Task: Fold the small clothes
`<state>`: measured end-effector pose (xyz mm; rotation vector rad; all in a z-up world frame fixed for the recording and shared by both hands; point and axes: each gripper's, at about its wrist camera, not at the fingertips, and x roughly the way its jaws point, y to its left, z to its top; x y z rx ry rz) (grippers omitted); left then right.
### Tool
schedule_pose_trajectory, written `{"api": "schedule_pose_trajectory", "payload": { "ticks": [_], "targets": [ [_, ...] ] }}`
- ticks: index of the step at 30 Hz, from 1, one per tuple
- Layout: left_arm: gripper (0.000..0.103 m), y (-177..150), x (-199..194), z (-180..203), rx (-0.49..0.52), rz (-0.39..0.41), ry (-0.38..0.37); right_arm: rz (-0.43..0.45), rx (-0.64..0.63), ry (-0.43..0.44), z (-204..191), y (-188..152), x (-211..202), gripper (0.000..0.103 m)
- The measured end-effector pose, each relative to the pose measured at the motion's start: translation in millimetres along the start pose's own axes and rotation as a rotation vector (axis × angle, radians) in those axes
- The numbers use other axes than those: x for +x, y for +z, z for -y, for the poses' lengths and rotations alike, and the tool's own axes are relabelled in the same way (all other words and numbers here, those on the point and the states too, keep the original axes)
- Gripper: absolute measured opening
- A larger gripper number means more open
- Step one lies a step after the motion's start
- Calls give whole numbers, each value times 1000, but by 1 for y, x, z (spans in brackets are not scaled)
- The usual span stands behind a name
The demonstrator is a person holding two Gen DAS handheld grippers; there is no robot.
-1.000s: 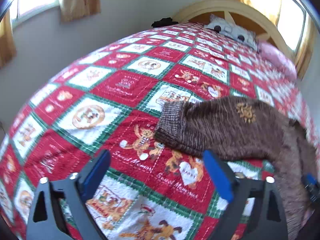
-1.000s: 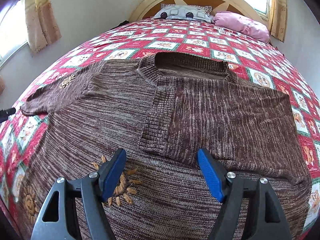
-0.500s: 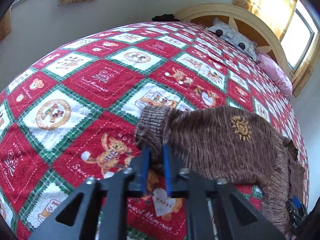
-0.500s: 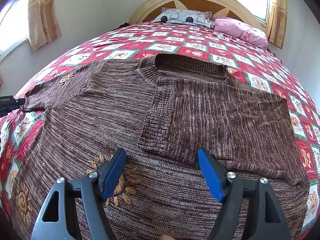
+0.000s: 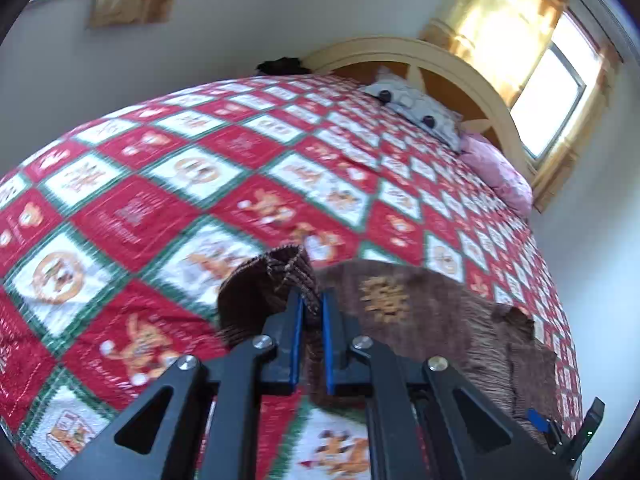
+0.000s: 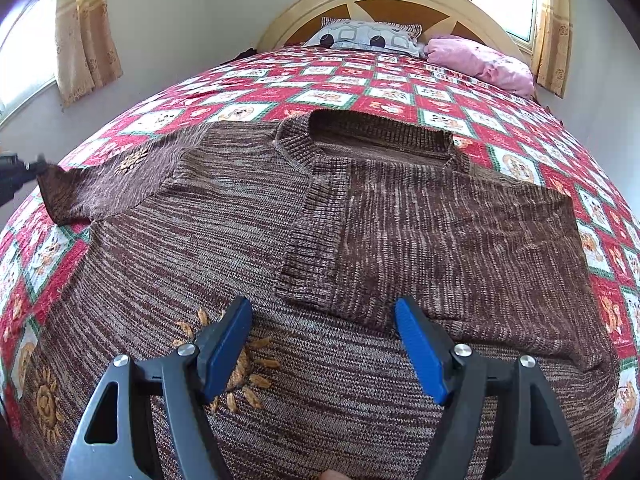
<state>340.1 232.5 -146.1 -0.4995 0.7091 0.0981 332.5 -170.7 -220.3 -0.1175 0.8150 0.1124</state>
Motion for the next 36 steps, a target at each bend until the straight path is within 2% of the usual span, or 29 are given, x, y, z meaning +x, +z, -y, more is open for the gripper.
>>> {"api": "schedule_pose_trajectory", "payload": {
  "ticks": [8, 13, 17, 25, 28, 31, 32, 34, 36],
  "targets": [
    [9, -1, 8, 97, 167, 0, -136, 9, 19, 9, 5, 1, -1, 75],
    [9, -15, 21, 155, 300, -9, -168, 23, 56, 34, 12, 0, -2, 75],
    [9, -37, 36, 193, 381, -51, -216, 39, 110, 69, 22, -1, -3, 75],
    [9, -87, 71, 241, 440, -164, -279, 50, 138, 99, 26, -2, -2, 75],
    [13, -103, 80, 253, 491, -204, -247, 51, 142, 103, 28, -2, -2, 75],
    [18, -111, 76, 257, 540, -234, -257, 52, 146, 108, 29, -2, -1, 75],
    [25, -113, 69, 257, 568, -218, -251, 51, 146, 109, 29, -2, -1, 75],
    [45, -111, 50, 248, 600, -154, -241, 51, 146, 109, 29, -2, -1, 75],
    [86, -104, 31, 228, 610, -58, -194, 52, 149, 112, 29, -2, -1, 75]
  ]
}}
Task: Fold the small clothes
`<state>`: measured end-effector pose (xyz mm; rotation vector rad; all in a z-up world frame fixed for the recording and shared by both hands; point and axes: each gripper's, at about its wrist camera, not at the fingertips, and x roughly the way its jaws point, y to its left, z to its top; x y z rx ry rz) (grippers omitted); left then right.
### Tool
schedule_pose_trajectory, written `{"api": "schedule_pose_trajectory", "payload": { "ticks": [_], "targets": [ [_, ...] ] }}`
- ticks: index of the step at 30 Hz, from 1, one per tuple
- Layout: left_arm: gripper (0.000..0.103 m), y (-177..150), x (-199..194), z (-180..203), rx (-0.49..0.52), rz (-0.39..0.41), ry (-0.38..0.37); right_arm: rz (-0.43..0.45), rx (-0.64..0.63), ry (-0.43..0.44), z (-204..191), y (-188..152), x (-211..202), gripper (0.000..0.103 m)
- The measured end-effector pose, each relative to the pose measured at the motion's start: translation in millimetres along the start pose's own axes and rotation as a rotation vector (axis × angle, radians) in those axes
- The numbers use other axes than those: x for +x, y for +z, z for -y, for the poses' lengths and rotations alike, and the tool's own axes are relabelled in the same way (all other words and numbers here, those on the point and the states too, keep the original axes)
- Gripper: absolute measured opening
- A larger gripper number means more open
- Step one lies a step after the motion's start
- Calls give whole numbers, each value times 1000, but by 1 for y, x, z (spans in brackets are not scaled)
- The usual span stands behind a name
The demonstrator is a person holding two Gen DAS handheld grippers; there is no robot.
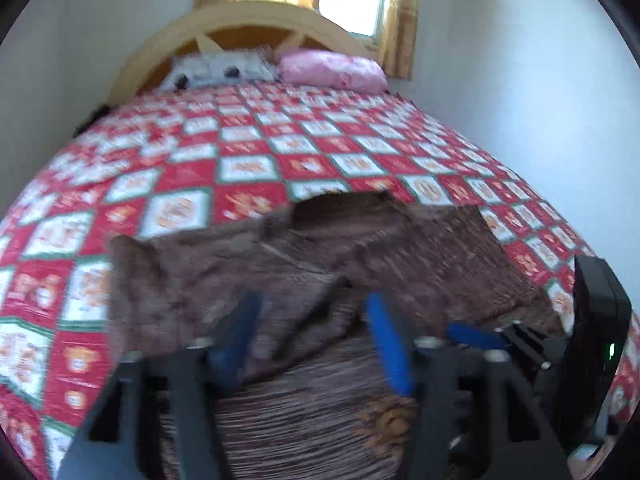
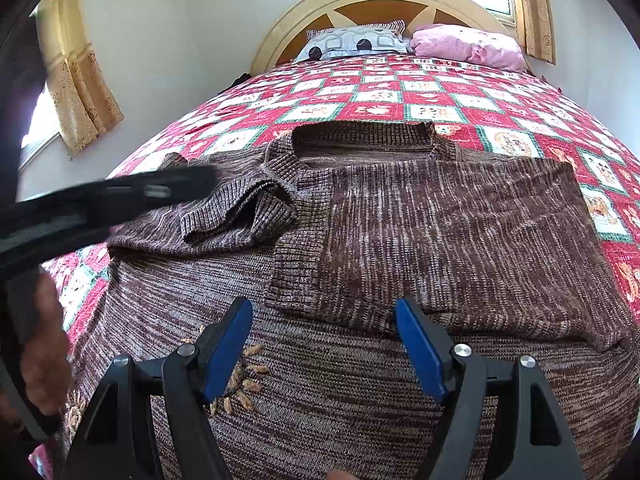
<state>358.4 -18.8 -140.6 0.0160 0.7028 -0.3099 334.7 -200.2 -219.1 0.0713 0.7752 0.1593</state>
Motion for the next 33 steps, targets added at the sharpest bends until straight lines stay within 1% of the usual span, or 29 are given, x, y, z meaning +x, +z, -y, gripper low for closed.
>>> {"api": "schedule_pose_trajectory", "payload": {
  "ticks": [1, 2, 3, 4, 5, 6, 7, 9, 11, 14, 16, 17, 18, 20, 22, 24, 25, 26, 27, 28, 30, 31, 32, 33],
  "targets": [
    [91, -3, -7, -10, 2, 31, 84, 0, 0, 1, 0, -1, -1, 75],
    [92, -7, -13, -26, -2, 51, 198, 0, 0, 0, 0, -2, -1, 75],
    [92, -12, -13, -44, -15, 42, 298, 0, -2, -1, -1, -2, -1, 75],
    [92, -15, -12, -57, -27, 29, 365, 0, -3, -3, -1, -2, -1, 75],
    [92, -22, -10, -78, -53, 12, 460, 0, -3, -3, -1, -2, -1, 75],
    [91, -27, -7, -93, -80, -10, 494, -1, -4, -4, -1, -1, 0, 75],
    [91, -33, -3, -105, -113, -39, 496, -1, -5, -5, -2, -1, 0, 75],
    [91, -44, 8, -119, -156, -98, 458, -3, -8, -9, -2, -1, 0, 75],
    [92, -52, 19, -122, -166, -149, 430, -6, -14, -14, -2, -1, 0, 75],
    [92, -55, 13, -121, -169, -124, 426, -10, -24, -38, -5, 0, -2, 75],
    [92, -58, 14, -121, -174, -127, 417, -15, -43, -83, -12, 5, -7, 75],
    [93, -59, 13, -123, -182, -130, 403, 9, -57, -111, -18, 8, -13, 75],
    [94, -61, 14, -125, -192, -132, 398, 39, -69, -120, -24, 14, -20, 75],
    [96, -62, 15, -128, -204, -128, 393, 66, -105, -103, -43, 29, -27, 75],
    [96, -61, 16, -129, -212, -123, 385, 56, -179, -96, -65, 44, -21, 74],
    [96, -61, 17, -129, -217, -122, 382, 35, -267, -101, -87, 53, -4, 74],
    [96, -61, 17, -129, -218, -121, 381, 16, -293, -101, -94, 55, 5, 67],
    [96, -61, 16, -129, -218, -117, 382, -10, -315, -93, -100, 57, 18, 62],
    [96, -61, 16, -129, -218, -113, 384, -33, -328, -82, -105, 57, 28, 60],
    [96, -61, 15, -129, -220, -109, 382, -52, -340, -76, -109, 56, 36, 60],
    [96, -61, 14, -131, -228, -107, 376, -116, -379, -73, -115, 52, 58, 60],
    [96, -61, 15, -131, -230, -106, 374, -119, -395, -89, -117, 48, 62, 59],
    [96, -61, 14, -132, -231, -104, 371, -99, -404, -118, -117, 47, 63, 54],
    [96, -61, 15, -132, -232, -104, 370, -90, -392, -130, -114, 50, 62, 36]
  ]
}}
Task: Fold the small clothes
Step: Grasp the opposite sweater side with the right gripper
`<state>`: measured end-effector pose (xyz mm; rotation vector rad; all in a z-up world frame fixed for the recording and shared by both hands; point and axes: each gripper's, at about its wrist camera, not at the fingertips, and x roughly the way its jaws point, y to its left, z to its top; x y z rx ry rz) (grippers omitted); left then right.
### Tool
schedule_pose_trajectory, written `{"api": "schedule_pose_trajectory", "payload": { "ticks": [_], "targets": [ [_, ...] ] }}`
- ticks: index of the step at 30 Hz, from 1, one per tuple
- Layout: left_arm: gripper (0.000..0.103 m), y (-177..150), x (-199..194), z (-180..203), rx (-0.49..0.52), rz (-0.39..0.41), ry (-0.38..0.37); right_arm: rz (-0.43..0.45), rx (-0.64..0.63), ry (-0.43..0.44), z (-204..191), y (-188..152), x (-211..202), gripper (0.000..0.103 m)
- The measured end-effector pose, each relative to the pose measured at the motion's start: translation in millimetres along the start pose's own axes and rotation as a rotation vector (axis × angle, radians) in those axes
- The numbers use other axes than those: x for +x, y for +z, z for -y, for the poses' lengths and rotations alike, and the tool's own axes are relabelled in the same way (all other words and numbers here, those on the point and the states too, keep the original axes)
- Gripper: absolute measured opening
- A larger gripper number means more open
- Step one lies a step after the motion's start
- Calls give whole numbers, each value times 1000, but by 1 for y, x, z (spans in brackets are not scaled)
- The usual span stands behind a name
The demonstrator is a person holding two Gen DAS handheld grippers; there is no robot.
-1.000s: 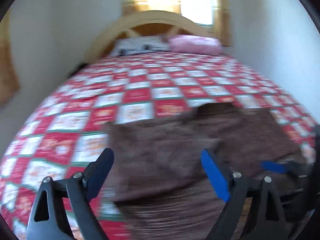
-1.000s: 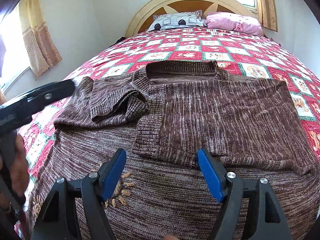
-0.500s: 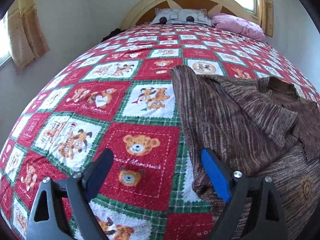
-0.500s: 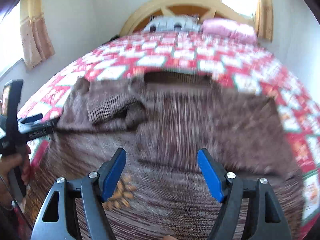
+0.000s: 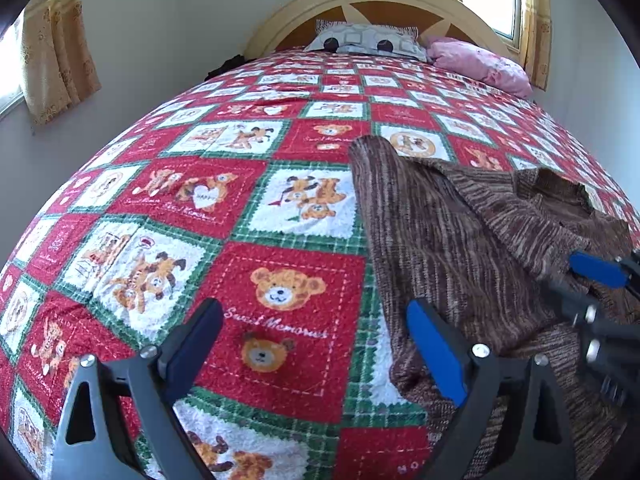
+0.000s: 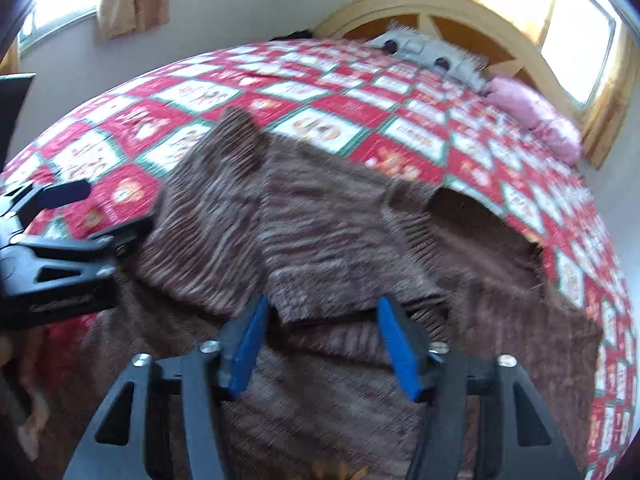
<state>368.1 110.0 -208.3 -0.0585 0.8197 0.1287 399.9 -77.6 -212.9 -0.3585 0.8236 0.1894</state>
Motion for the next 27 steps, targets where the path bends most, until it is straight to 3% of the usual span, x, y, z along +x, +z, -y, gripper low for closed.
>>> {"api": "schedule_pose_trajectory", "payload": {
  "ticks": [1, 4, 8, 10, 12, 14, 15, 17, 20, 21, 22, 24, 27],
  "targets": [
    [96, 0, 0, 0, 0, 0, 1, 0, 28, 5, 7, 3, -1, 22],
    [96, -1, -1, 1, 7, 4, 6, 12, 99, 11, 31, 12, -5, 6],
    [98, -1, -1, 4, 20, 2, 21, -9, 209, 17, 69, 29, 1, 6],
    [98, 0, -1, 5, 23, 5, 23, -17, 249, -51, 88, 32, 7, 7],
    [98, 0, -1, 3, 13, 6, 18, 26, 244, 7, 87, 33, -3, 8],
    [98, 0, 0, 2, 6, 5, 16, 50, 157, 29, 67, 33, -14, 44],
    [98, 0, 0, 3, 6, 5, 17, 51, 106, 73, 54, 32, -18, 67],
    [98, 0, -1, 3, 9, 9, 19, 56, 20, 115, 28, 27, -21, 67],
    [98, 0, -1, 3, 5, 7, 15, 19, -75, 100, 0, 18, -11, 67],
    [98, 0, -1, 3, 3, 7, 13, 0, -81, 88, -3, 16, -5, 60],
    [98, -1, -1, 3, 1, 7, 12, -24, -85, 60, -5, 13, 3, 34],
    [98, -1, -1, 3, -1, 7, 9, -31, -65, 34, 2, 12, 9, 11],
    [98, -1, -1, 3, -1, 5, 9, -12, -27, -17, 21, 23, 6, 5]
  ]
}}
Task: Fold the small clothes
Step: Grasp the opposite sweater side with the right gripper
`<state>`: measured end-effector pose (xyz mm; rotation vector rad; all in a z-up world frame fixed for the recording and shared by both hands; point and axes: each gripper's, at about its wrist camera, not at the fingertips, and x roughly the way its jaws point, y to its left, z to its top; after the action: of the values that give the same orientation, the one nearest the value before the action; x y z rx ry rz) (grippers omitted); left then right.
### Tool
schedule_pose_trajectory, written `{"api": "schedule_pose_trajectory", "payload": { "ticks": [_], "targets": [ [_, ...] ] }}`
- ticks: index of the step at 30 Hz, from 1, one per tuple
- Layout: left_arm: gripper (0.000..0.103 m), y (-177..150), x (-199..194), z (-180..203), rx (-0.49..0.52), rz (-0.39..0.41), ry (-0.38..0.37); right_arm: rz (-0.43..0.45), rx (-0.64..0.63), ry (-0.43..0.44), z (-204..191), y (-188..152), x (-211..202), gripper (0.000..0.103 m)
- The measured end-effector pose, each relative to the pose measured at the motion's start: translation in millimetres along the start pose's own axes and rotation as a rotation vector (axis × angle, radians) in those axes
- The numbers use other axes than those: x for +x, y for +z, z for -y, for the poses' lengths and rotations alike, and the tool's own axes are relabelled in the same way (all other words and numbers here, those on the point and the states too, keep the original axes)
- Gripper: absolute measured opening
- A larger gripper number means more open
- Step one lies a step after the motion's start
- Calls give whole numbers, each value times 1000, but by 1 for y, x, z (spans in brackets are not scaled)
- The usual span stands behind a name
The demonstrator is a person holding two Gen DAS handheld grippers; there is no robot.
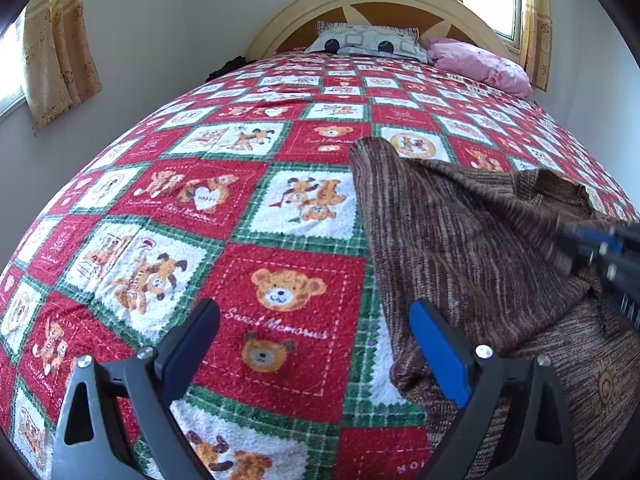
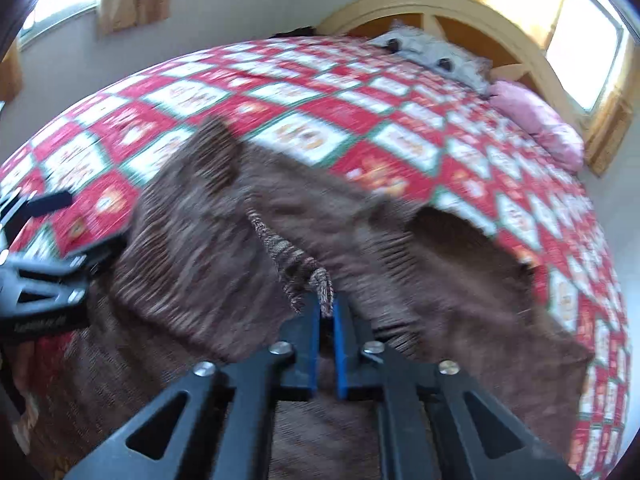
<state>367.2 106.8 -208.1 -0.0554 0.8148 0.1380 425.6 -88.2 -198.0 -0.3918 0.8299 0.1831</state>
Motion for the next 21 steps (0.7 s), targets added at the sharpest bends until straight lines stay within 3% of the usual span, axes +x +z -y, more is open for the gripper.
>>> {"api": "schedule_pose_trajectory", "payload": {
  "ticks": [3, 5, 6, 7, 9, 12, 15, 19, 20, 21],
  "targets": [
    [98, 0, 0, 0, 0, 0, 1, 12, 81, -34, 30, 19, 0, 5],
    [98, 0, 0, 0, -1, 0, -1, -41, 103, -86, 46, 28, 15, 6],
    [98, 0, 0, 0, -2, 1, -1, -61, 109, -125, 53, 30, 21, 15],
    [98, 0, 0, 0, -3, 1, -2, -77, 127, -173, 61, 30, 26, 35],
    [98, -1, 0, 0, -8, -1, -7, -74, 189, -134, 76, 22, 26, 54],
    [98, -1, 0, 0, -11, -1, -12, -78, 265, -44, 89, 4, 18, 55],
    [98, -1, 0, 0, -16, -1, -15, -99, 390, 152, 96, -19, 8, 55],
    [98, -1, 2, -2, -28, -4, -24, -139, 422, 248, 83, -37, 8, 52],
    [98, -1, 2, -2, -29, -3, -24, -140, 415, 245, 78, -38, 9, 48],
    [98, -2, 1, -2, -30, -1, -25, -132, 400, 224, 75, -38, 8, 25]
  ]
}}
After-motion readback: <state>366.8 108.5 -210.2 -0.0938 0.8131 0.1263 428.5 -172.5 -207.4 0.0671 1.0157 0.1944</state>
